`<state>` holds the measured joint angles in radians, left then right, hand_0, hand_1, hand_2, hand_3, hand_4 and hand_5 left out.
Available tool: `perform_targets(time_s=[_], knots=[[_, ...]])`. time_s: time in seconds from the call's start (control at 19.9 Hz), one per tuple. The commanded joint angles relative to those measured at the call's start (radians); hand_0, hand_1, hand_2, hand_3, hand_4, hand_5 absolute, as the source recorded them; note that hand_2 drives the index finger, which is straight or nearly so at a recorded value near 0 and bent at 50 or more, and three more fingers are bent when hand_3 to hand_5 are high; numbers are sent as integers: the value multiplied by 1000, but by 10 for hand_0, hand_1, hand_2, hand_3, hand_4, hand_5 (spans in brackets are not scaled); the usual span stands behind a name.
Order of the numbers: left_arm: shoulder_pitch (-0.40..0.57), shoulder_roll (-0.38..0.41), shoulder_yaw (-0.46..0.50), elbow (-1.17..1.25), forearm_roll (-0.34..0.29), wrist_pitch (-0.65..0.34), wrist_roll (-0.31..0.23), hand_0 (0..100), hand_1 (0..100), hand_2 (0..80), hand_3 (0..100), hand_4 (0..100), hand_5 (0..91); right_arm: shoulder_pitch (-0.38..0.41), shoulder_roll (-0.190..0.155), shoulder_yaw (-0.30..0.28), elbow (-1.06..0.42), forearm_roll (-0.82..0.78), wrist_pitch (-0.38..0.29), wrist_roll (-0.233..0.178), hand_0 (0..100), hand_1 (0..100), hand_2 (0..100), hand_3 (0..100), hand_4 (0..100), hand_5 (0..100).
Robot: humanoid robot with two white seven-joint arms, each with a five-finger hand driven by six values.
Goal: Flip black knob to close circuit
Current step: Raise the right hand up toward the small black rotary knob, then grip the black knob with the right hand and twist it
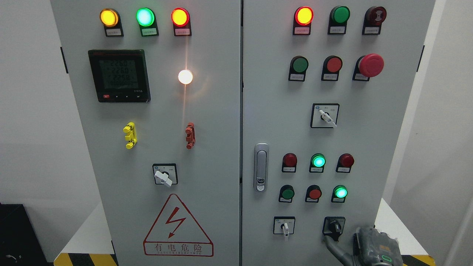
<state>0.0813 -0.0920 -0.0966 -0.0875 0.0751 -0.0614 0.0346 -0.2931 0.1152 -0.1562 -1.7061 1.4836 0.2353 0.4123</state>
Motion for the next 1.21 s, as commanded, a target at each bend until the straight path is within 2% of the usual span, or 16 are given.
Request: perform_targets(time_s=[0.0, 1.15], knots=[[0, 0, 0, 0, 0, 0, 1, 120, 556, 0, 0, 0, 0, -6, -3, 0, 14, 0, 6, 2, 0, 0, 903, 1000, 940, 939], [0, 0, 0, 0, 0, 0, 1, 120, 556, 0, 0, 0, 0, -9, -8, -14, 5, -2, -2, 0, 0, 0, 899, 1000, 938, 938]])
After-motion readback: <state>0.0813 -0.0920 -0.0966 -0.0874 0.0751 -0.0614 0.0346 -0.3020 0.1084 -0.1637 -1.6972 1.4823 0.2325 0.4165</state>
